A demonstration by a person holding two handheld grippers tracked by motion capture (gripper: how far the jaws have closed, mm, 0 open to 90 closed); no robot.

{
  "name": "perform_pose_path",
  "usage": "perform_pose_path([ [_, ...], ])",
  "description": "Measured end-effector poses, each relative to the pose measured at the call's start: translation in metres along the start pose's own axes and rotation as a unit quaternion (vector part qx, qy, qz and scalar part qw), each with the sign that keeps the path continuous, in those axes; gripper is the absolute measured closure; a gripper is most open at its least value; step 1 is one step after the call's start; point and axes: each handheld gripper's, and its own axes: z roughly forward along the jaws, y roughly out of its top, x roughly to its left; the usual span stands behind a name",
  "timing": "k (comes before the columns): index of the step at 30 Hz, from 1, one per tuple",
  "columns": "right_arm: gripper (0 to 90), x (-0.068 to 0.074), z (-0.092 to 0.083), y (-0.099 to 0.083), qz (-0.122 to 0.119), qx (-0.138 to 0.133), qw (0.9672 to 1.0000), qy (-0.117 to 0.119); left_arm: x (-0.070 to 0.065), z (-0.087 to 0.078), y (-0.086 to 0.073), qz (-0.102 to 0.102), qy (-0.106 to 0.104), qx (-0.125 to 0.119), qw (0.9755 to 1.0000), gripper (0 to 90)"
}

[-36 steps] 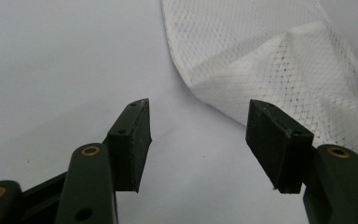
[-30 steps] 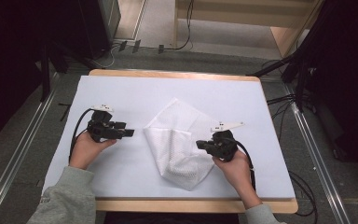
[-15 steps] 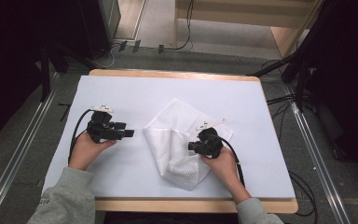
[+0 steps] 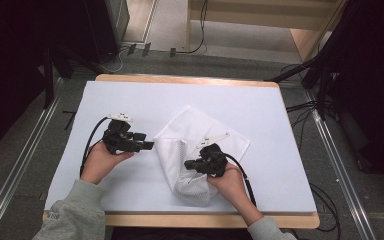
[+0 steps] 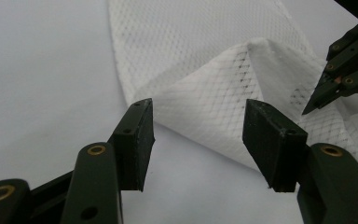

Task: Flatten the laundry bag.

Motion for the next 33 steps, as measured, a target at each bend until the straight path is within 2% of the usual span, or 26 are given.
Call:
perform_pose_path([
  [5, 90.0, 0.009, 0.005, -0.001, -0.007, 0.006, 0.9999, 0.011, -0.011, 0.006, 0.006, 0.015, -0.007, 0.005, 0.9998, 44.5],
  [9, 90.0, 0.016, 0.006, -0.002, -0.016, 0.006, 0.9997, 0.017, -0.014, 0.008, 0.009, 0.015, -0.012, 0.003, 0.9998, 44.5],
  [14, 90.0, 0.023, -0.002, -0.006, -0.019, 0.003, 0.9998, 0.011, -0.015, 0.016, 0.019, 0.023, -0.008, 0.007, 0.9997, 45.6],
  [16, 90.0, 0.022, -0.006, -0.006, -0.02, -0.001, 0.9998, 0.007, -0.015, 0.017, 0.022, 0.027, -0.008, 0.006, 0.9996, 46.2],
  [18, 90.0, 0.021, -0.017, -0.01, -0.014, -0.005, 0.9998, -0.01, -0.015, 0.027, 0.034, 0.026, -0.019, 0.005, 0.9995, 46.3],
  [19, 90.0, 0.02, -0.02, -0.011, -0.014, -0.007, 0.9998, -0.014, -0.015, 0.027, 0.034, 0.026, -0.019, 0.005, 0.9995, 46.3],
  [22, 90.0, 0.018, -0.026, -0.014, -0.01, -0.01, 0.9996, -0.024, -0.019, 0.038, 0.044, 0.042, -0.014, 0.018, 0.9989, 46.3],
  [23, 90.0, 0.014, -0.03, -0.016, -0.007, -0.013, 0.9994, -0.031, -0.023, 0.047, 0.05, 0.059, -0.007, 0.024, 0.998, 45.4],
  [24, 90.0, 0.014, -0.03, -0.016, -0.007, -0.013, 0.9994, -0.031, -0.023, 0.047, 0.05, 0.059, -0.007, 0.024, 0.998, 44.9],
  [26, 90.0, 0.009, -0.035, -0.02, 0.002, -0.017, 0.9991, -0.038, -0.025, 0.061, 0.057, 0.065, -0.019, 0.023, 0.9975, 44.4],
  [29, 89.6, 0.005, -0.039, -0.022, 0.01, -0.021, 0.9987, -0.046, -0.023, 0.069, 0.059, 0.064, -0.028, 0.025, 0.9972, 43.9],
  [31, 88.9, 0.002, -0.044, -0.025, 0.014, -0.025, 0.9983, -0.051, -0.021, 0.075, 0.059, 0.067, -0.033, 0.034, 0.9966, 43.2],
  [33, 87.7, -0.004, -0.051, -0.029, 0.024, -0.033, 0.997, -0.065, -0.017, 0.081, 0.056, 0.063, -0.042, 0.041, 0.9963, 43.1],
])
